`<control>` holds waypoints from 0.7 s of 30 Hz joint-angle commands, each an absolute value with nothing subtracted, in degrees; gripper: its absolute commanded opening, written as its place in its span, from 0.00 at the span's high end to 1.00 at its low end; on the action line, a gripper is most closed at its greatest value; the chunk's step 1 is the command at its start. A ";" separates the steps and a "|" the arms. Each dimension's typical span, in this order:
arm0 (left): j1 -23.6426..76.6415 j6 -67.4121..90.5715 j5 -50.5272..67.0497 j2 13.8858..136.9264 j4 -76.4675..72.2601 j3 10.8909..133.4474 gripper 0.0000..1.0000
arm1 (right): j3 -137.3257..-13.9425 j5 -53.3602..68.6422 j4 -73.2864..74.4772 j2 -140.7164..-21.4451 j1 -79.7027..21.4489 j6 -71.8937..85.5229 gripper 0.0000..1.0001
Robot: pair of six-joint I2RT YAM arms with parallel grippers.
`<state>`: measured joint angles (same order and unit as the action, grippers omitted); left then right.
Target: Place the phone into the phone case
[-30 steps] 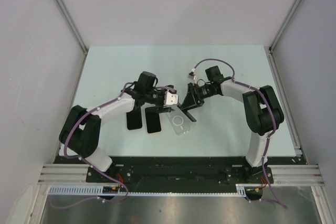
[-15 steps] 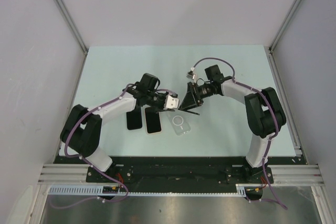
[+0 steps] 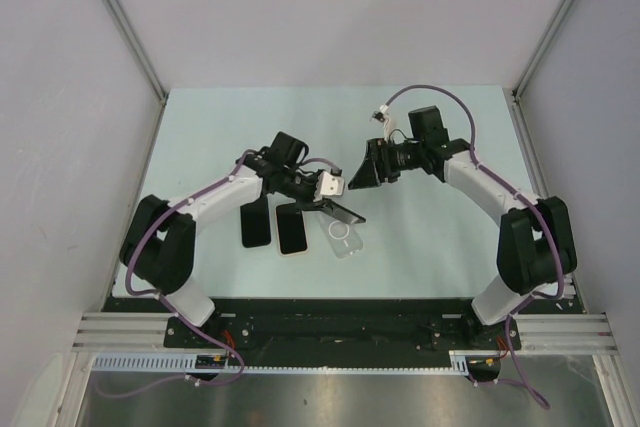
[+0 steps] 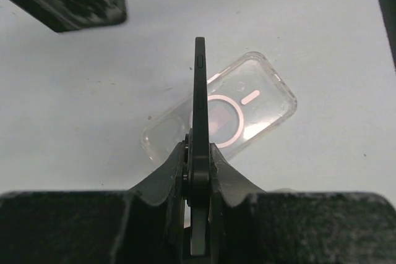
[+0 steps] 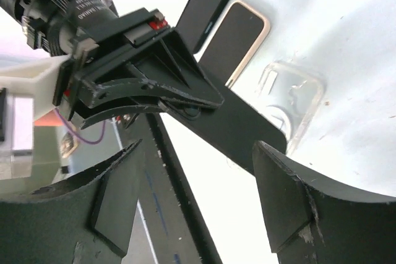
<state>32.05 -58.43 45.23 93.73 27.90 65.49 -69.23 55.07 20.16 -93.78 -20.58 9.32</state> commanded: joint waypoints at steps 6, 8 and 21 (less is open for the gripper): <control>31.64 -53.19 48.86 88.42 31.29 66.62 1.00 | -66.54 43.86 19.62 -85.53 -27.15 -2.46 0.33; 31.20 -51.95 49.65 87.63 31.29 66.88 1.00 | -62.25 42.55 16.45 -82.72 -28.38 -2.72 0.39; 28.39 -47.46 57.04 84.81 33.22 67.32 1.00 | -47.90 40.95 -5.09 -76.55 -30.94 -5.98 0.43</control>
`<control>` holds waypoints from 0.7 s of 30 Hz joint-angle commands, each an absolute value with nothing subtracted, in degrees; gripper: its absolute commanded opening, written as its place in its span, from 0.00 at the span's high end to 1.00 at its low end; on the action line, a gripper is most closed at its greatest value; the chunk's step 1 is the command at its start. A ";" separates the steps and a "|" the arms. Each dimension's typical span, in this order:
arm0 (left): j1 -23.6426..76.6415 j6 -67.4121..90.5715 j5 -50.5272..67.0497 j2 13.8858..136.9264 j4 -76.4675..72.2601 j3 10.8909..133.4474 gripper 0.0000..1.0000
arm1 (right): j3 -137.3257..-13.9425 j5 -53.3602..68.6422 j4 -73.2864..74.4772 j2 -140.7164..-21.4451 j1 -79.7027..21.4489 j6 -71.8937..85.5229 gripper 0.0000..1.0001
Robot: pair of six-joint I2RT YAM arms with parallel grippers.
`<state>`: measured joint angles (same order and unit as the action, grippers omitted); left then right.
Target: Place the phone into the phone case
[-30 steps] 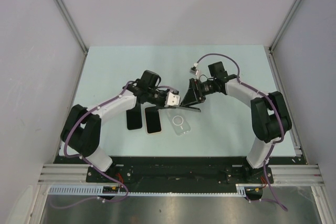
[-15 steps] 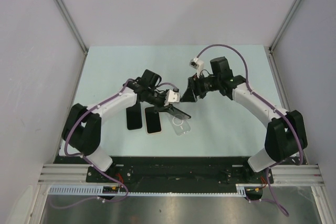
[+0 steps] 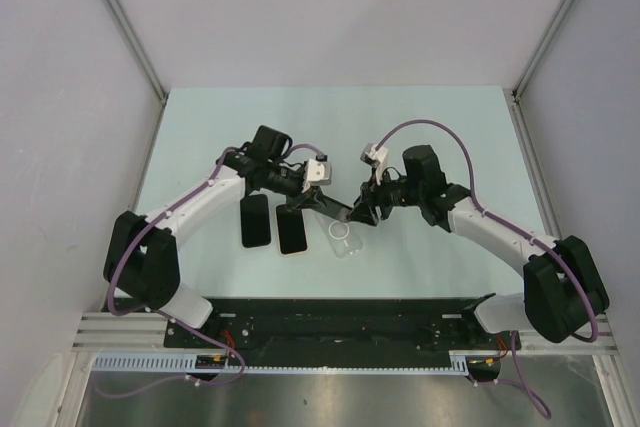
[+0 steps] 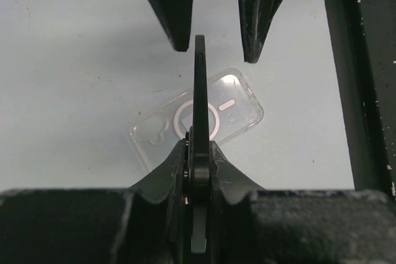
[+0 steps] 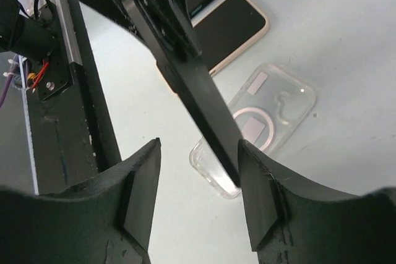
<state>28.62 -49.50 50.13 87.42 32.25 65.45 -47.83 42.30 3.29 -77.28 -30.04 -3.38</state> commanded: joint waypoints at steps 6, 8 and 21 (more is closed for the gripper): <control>28.39 -47.20 58.01 85.78 34.80 67.68 1.00 | -47.99 37.62 -6.77 -77.96 -33.39 -9.13 0.40; 28.39 -47.28 58.18 85.96 35.07 67.76 1.00 | -47.90 37.09 -7.03 -78.57 -33.92 -9.58 0.41; 27.77 -48.16 60.29 86.31 35.07 68.47 0.84 | -47.90 44.98 -7.47 -81.03 -34.19 -7.21 0.95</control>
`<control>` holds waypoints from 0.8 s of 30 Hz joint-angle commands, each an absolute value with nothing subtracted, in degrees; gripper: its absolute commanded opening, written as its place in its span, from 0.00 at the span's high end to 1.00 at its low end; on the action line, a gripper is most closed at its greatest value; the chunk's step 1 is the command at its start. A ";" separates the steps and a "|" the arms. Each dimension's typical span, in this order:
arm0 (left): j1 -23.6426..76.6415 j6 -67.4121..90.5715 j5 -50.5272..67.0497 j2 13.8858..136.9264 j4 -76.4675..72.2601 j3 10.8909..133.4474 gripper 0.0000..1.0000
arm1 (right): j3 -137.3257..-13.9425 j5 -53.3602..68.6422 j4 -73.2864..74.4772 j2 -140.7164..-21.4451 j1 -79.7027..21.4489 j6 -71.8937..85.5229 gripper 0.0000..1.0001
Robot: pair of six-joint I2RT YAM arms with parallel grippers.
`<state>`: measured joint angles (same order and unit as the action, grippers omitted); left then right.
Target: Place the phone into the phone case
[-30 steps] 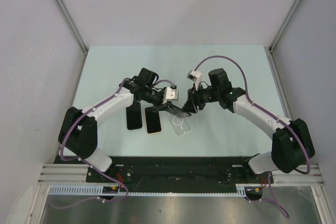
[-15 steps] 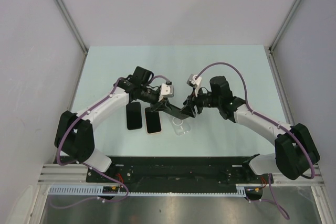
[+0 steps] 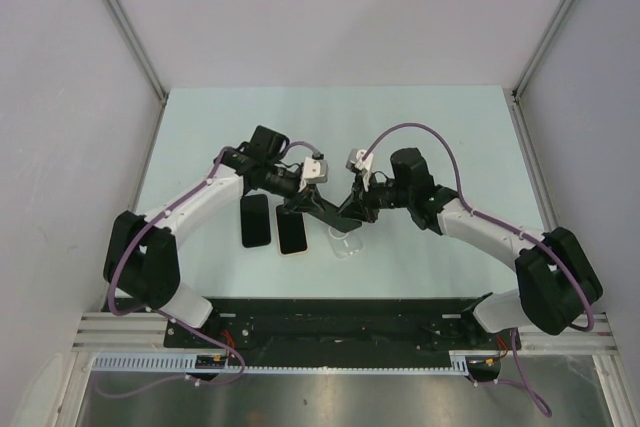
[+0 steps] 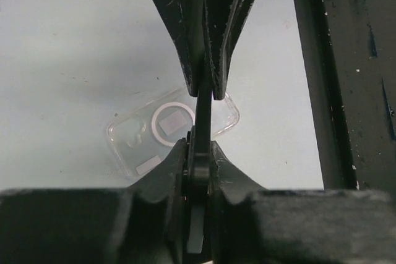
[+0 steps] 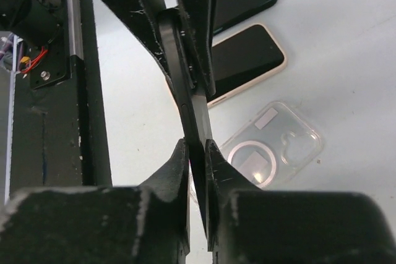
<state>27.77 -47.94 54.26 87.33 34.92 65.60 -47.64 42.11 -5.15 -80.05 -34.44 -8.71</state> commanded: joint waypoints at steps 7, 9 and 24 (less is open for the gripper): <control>27.51 -43.17 55.82 83.24 29.12 67.59 0.00 | -47.90 43.16 -4.40 -82.27 -34.02 -0.36 1.00; 27.25 -40.53 52.57 80.88 24.73 67.15 0.00 | -47.90 42.28 -3.43 -82.09 -33.75 1.66 1.00; 15.91 -2.22 21.36 79.89 14.59 71.46 0.15 | -47.37 39.82 -0.27 -82.52 -28.66 18.45 1.00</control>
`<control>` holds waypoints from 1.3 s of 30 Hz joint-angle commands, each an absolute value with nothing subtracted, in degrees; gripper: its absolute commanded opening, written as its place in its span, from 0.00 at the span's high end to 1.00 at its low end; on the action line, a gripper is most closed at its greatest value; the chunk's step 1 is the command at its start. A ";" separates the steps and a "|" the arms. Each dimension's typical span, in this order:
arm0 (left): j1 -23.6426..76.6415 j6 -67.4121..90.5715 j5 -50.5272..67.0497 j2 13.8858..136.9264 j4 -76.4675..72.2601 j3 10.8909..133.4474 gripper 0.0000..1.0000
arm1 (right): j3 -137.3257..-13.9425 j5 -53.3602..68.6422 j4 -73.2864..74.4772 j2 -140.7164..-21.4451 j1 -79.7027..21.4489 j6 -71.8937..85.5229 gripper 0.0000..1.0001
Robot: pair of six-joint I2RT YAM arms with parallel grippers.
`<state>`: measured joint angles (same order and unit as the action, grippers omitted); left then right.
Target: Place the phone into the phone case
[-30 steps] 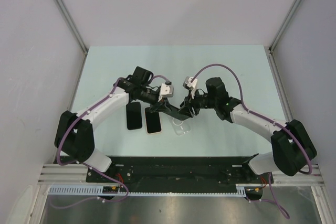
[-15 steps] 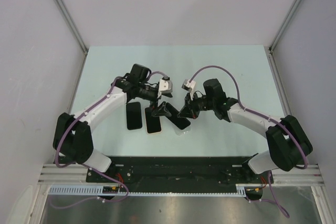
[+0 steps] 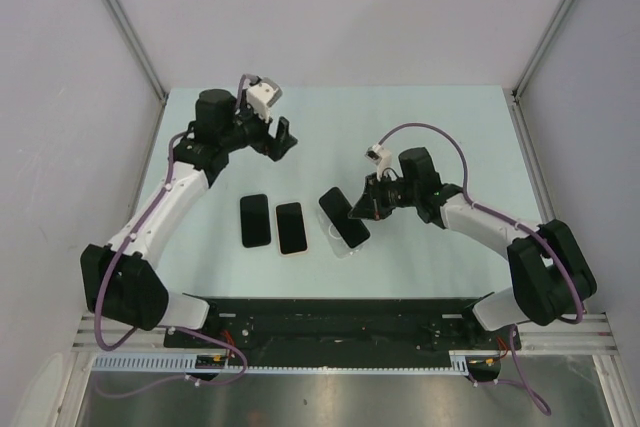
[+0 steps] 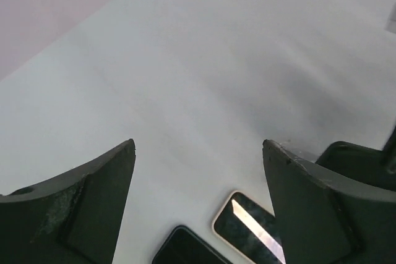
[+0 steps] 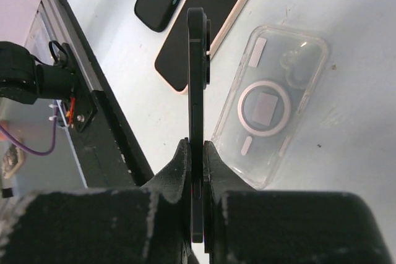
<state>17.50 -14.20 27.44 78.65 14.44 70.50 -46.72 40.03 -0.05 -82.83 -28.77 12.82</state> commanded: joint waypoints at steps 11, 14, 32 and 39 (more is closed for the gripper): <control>20.64 13.79 18.93 84.28 16.87 59.77 1.00 | -48.51 42.36 -1.49 -92.88 -26.28 25.48 1.00; 25.30 16.25 14.52 86.73 17.93 58.80 1.00 | -49.13 42.45 -2.11 -95.00 -26.02 25.84 1.00; 29.35 23.72 10.99 93.87 14.77 54.50 1.00 | -49.31 41.84 -10.10 -99.67 -26.02 30.32 1.00; 30.67 25.49 11.25 97.38 12.48 54.14 1.00 | -49.22 39.64 -10.72 -102.04 -25.93 29.09 1.00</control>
